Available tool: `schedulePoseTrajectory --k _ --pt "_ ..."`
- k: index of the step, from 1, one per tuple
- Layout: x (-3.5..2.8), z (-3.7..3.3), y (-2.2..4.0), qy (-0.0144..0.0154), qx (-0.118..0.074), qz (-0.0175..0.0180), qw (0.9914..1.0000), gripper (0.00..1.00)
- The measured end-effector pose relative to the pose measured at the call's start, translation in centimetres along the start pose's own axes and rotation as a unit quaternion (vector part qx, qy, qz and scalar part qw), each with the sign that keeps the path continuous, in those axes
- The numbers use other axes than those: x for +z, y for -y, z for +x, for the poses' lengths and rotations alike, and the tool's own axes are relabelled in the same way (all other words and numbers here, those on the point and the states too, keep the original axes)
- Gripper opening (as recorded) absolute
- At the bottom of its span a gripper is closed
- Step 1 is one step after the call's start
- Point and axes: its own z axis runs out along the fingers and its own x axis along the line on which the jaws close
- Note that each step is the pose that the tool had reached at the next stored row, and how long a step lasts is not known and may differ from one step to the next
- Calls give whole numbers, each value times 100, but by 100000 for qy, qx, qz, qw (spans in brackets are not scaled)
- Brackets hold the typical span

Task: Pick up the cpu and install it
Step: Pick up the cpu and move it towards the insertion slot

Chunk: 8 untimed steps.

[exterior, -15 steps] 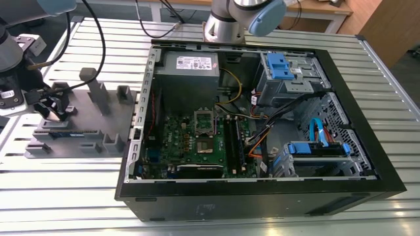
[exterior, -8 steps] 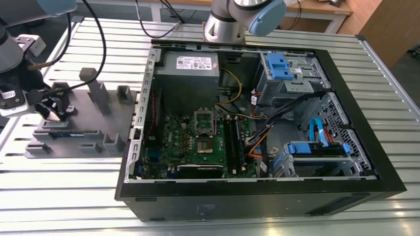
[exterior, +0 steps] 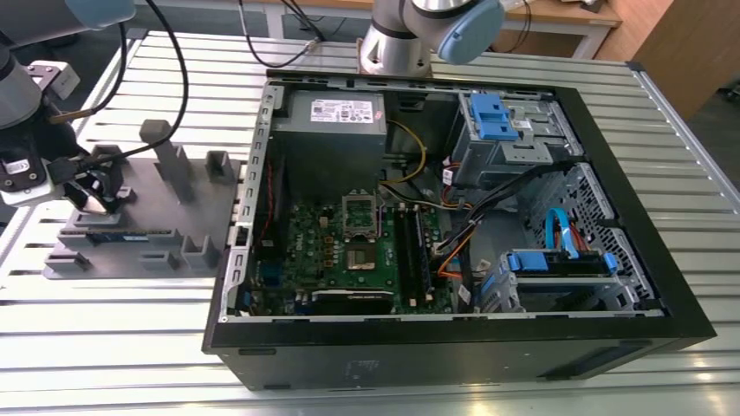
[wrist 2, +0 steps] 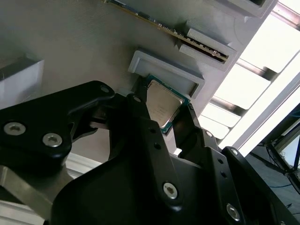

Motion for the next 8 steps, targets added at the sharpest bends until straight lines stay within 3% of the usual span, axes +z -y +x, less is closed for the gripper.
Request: schedulePoseTrajectory --k 8 --pt "3 0 0 -3 -77 -6 100000 47"
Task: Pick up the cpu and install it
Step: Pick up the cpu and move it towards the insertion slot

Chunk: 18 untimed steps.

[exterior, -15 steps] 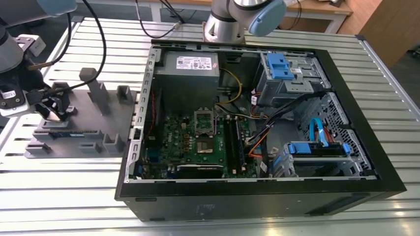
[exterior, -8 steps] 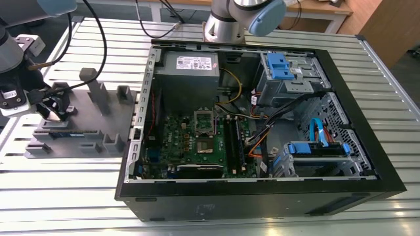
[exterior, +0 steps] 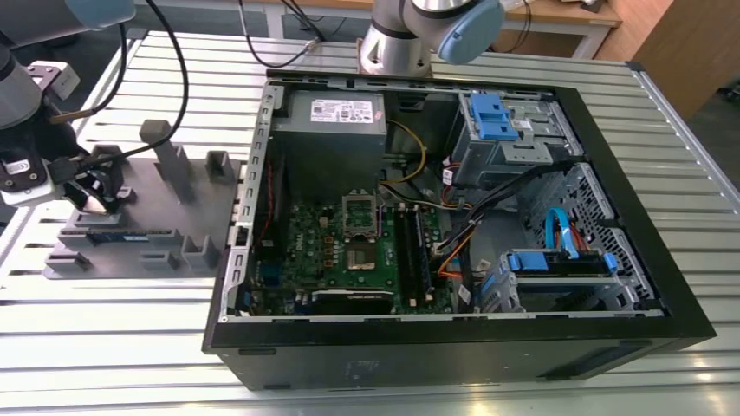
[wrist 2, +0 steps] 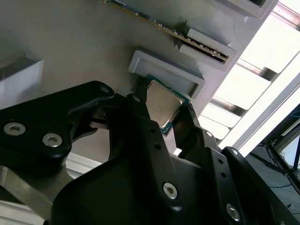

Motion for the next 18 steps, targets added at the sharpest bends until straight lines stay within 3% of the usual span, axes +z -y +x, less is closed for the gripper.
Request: schedulePoseTrajectory --k 2,3,18 --pt "2 0 0 19 -1 -10 100000 48" --pt "2 0 0 15 2 -8 100000 55" --pt "-27 -1 0 -33 -869 -92 99996 55"
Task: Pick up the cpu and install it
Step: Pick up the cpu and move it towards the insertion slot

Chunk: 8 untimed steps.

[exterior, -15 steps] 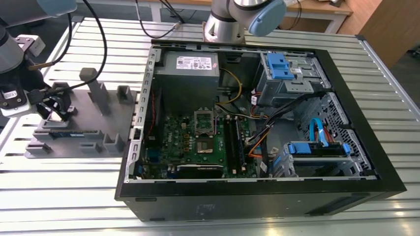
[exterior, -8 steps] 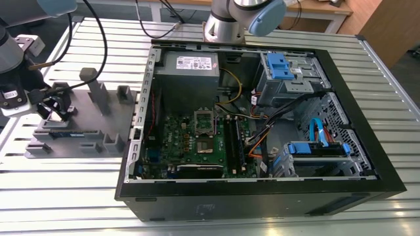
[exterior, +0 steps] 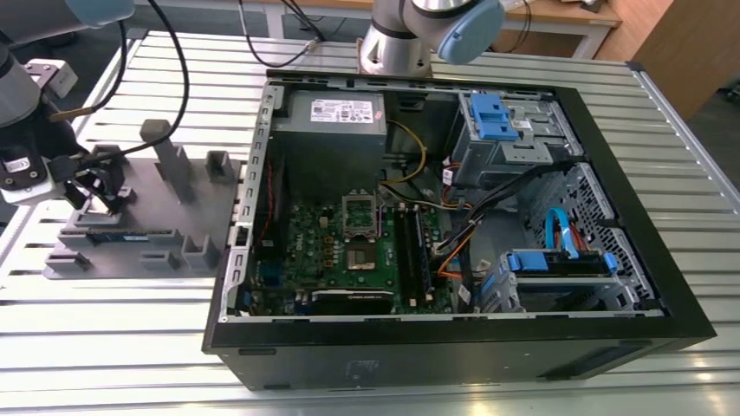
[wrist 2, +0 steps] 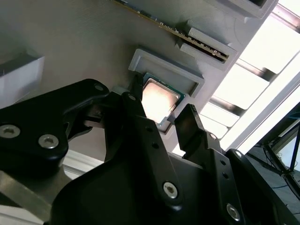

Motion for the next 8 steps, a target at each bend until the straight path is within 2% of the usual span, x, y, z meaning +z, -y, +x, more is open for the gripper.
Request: schedulePoseTrajectory --k 8 --pt "0 -30 1 -10 -25 5 100000 55"
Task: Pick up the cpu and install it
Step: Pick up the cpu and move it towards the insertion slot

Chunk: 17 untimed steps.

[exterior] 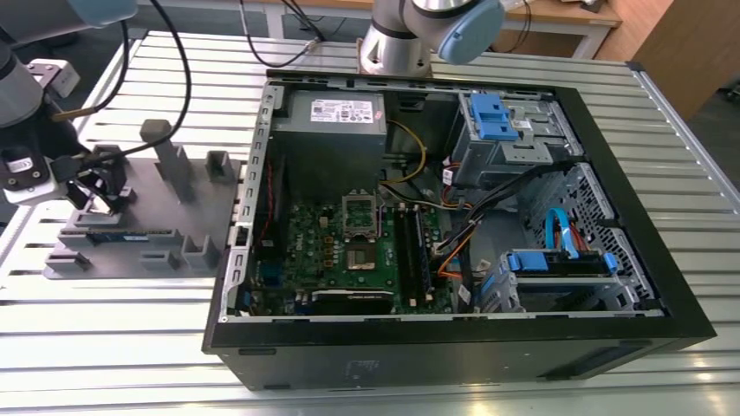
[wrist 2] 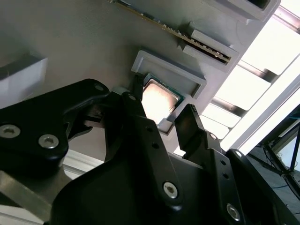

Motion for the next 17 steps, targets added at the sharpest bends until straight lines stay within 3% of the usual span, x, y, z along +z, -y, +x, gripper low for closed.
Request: schedulePoseTrajectory --k 17 --pt "8 -47 -27 2 8 3 100000 55"
